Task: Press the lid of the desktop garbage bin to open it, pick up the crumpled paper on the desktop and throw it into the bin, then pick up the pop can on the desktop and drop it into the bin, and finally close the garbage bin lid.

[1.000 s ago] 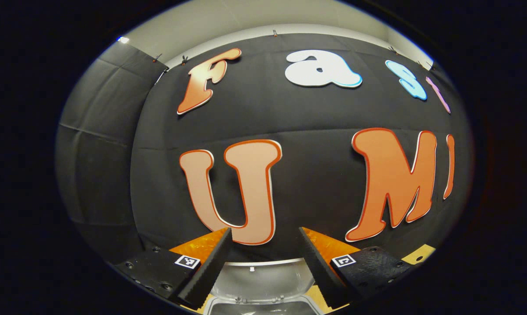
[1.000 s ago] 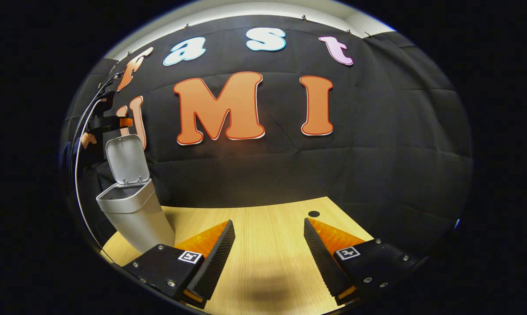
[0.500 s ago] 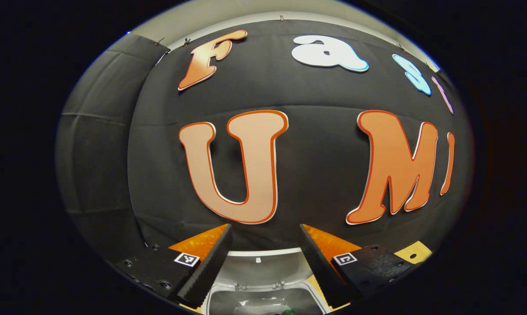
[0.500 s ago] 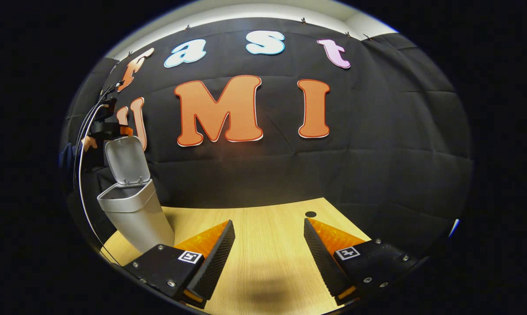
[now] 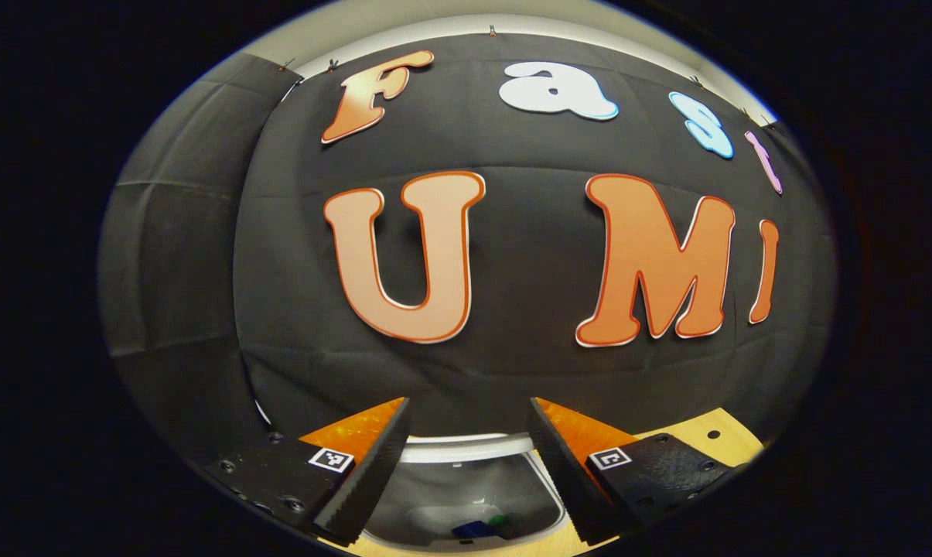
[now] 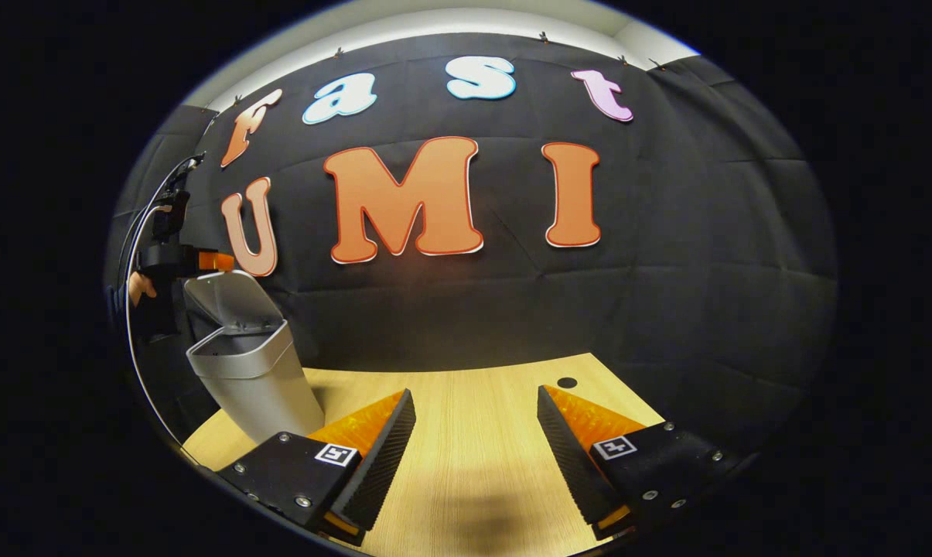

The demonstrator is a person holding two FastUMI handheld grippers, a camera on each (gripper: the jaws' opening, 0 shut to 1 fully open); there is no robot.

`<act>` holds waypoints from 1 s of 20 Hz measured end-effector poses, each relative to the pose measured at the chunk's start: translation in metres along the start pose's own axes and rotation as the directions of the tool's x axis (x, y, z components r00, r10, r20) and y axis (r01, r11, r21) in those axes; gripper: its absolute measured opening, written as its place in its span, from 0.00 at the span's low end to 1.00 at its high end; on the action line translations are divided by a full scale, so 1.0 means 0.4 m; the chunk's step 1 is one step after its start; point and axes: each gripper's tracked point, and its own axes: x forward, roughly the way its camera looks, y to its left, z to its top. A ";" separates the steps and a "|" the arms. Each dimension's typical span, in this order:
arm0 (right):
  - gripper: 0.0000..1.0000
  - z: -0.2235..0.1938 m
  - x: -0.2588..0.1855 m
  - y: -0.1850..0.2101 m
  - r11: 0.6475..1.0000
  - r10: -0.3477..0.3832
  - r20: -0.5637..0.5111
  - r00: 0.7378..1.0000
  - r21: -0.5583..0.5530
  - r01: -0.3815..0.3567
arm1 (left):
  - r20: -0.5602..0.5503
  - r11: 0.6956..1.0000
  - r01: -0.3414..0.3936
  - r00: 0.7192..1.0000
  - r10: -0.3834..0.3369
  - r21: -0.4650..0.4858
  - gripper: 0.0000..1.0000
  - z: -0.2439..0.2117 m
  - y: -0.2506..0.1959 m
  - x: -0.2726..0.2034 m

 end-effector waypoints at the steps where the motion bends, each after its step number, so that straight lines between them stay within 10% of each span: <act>1: 0.94 0.000 -0.002 0.001 1.000 0.008 -0.001 1.000 -0.005 -0.008 | -0.030 1.000 0.001 1.000 -0.001 -0.015 0.94 -0.029 -0.002 -0.014; 8: 0.95 0.000 -0.004 -0.023 0.999 0.033 -0.003 0.999 -0.014 -0.033 | -0.257 0.999 0.006 0.966 -0.018 -0.048 0.97 -0.166 -0.023 -0.050; 15: 0.95 -0.005 0.006 -0.048 0.999 0.036 -0.002 0.999 -0.022 -0.036 | -0.504 1.000 0.013 0.864 -0.021 -0.019 0.98 -0.339 -0.023 -0.085; 20: 0.95 -0.009 0.018 -0.053 0.999 0.047 -0.003 0.999 -0.023 -0.047 | -0.477 0.999 0.019 0.879 -0.003 0.028 1.00 -0.332 -0.017 -0.093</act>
